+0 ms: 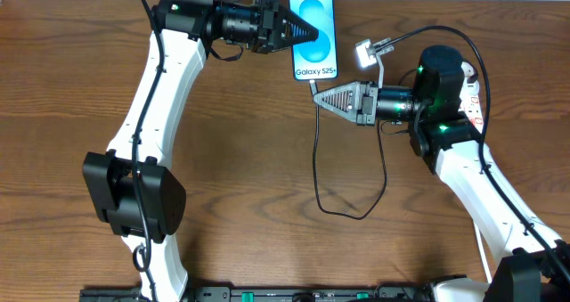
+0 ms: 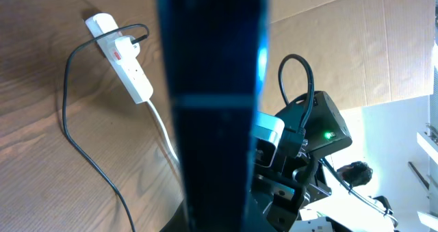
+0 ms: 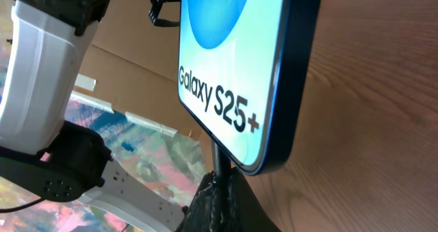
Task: Plug charger to phone and switch on socket
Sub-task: 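Align the plug under the port of the phone held by left gripper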
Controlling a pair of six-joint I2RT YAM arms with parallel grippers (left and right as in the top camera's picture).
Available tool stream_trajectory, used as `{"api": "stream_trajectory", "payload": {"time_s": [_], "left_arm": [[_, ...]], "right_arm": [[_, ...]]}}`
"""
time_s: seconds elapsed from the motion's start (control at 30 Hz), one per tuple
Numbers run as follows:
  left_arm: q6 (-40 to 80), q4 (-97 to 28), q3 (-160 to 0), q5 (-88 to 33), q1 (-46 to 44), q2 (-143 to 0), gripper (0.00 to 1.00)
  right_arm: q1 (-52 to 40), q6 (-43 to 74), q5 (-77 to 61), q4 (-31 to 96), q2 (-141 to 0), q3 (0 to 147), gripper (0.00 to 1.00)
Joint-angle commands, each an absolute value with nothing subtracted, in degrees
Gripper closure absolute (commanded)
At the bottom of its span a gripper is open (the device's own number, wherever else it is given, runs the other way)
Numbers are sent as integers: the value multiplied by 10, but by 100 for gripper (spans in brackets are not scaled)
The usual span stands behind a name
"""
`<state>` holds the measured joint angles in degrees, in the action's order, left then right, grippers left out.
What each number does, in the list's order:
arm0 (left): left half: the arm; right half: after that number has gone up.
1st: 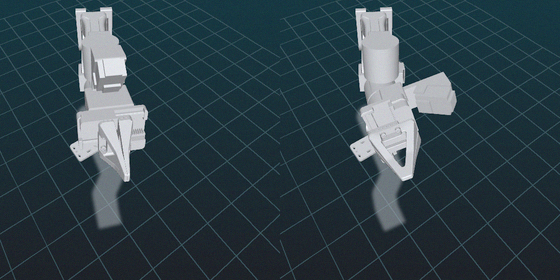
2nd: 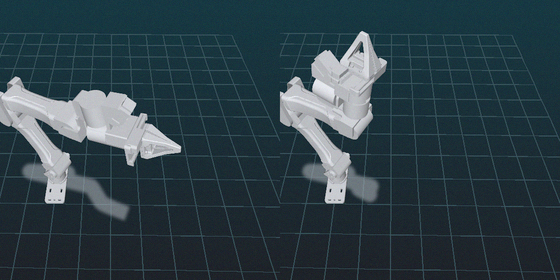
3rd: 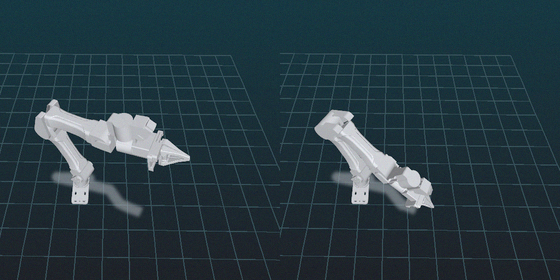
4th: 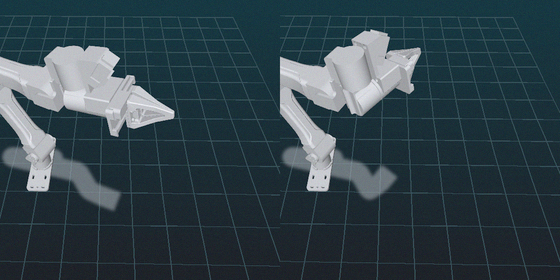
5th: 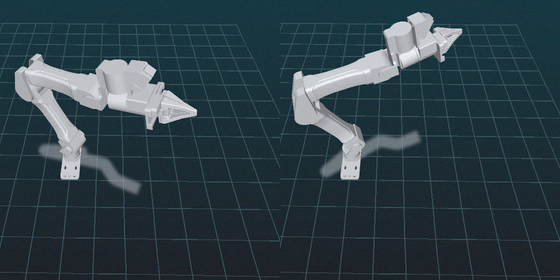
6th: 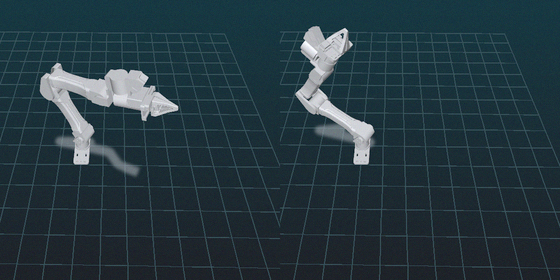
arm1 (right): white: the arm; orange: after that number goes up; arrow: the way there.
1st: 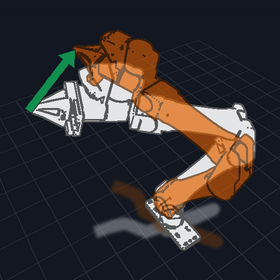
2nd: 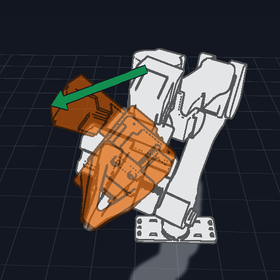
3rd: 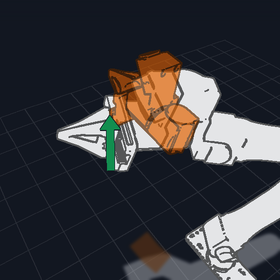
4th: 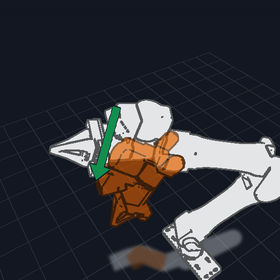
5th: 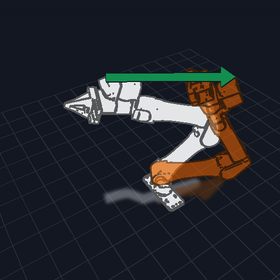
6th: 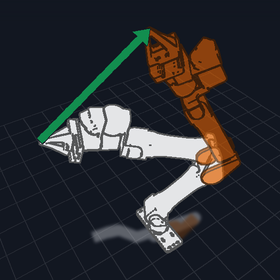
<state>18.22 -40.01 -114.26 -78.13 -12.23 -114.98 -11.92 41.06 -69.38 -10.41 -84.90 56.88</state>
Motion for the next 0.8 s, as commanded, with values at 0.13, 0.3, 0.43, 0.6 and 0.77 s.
{"api": "stream_trajectory", "payload": {"time_s": [0.13,0.3,0.43,0.6,0.77], "left_arm": [[184,-380,-1154,-799,-116,-1148,93],[193,-376,-1154,-799,-102,-1148,93],[205,-376,-1154,-799,-98,-1148,93],[208,-376,-1154,-801,-98,-1148,93],[217,-375,-1154,-820,-98,-1148,93]], "right_arm": [[-109,413,-718,-99,-839,576,99],[-109,411,-724,-98,-839,576,99],[-109,411,-724,-98,-839,576,99],[-110,411,-721,-98,-839,576,99],[-110,416,-713,-98,-839,576,99]]}}
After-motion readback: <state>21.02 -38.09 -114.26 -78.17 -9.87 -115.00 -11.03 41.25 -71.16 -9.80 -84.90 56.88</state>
